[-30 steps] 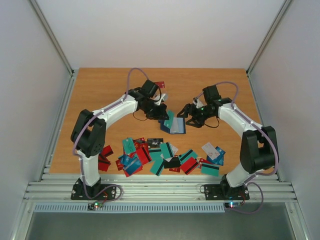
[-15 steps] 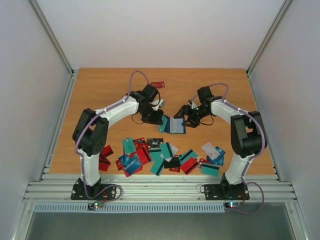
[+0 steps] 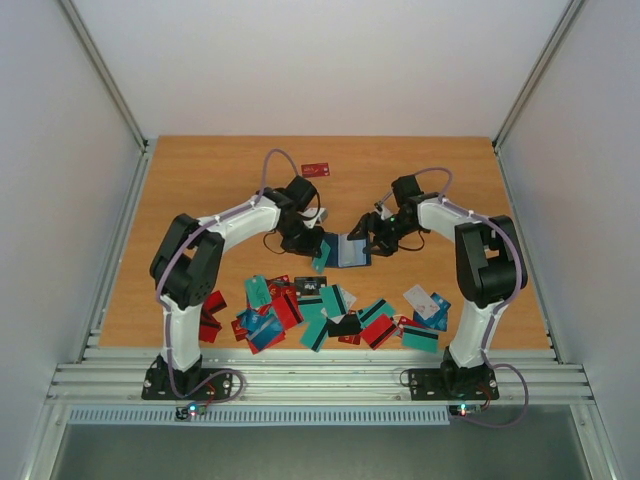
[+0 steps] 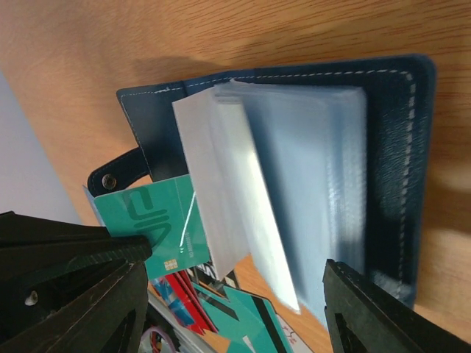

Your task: Put the credit cards into the card holder

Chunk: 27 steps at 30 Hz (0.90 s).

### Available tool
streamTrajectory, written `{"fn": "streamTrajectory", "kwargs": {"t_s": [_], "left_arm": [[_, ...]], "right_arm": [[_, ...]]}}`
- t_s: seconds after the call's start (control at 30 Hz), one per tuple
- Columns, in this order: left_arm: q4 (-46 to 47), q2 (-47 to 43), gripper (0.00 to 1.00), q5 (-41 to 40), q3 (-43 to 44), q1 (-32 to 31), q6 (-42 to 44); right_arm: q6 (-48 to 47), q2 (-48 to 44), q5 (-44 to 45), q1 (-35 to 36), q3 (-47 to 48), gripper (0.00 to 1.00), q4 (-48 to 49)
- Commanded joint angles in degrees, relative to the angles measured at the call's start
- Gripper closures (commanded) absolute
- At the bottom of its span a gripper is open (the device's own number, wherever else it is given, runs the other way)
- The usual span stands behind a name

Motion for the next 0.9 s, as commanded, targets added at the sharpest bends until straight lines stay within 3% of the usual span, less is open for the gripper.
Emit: {"fn": "streamTrajectory", "kwargs": {"t_s": [0.0, 0.87], "left_arm": [[-0.59, 1.24, 1.0, 0.03, 1.21, 0.32, 1.45], [-1.85, 2.21, 1.0, 1.64, 2.76, 0.38, 3.2]], "right_arm": [[-1.9, 1.24, 1.63, -0.18, 0.88, 0.34, 0.27], [-5.89, 2.04, 2.82, 1.04, -0.74, 0.35, -0.37]]}}
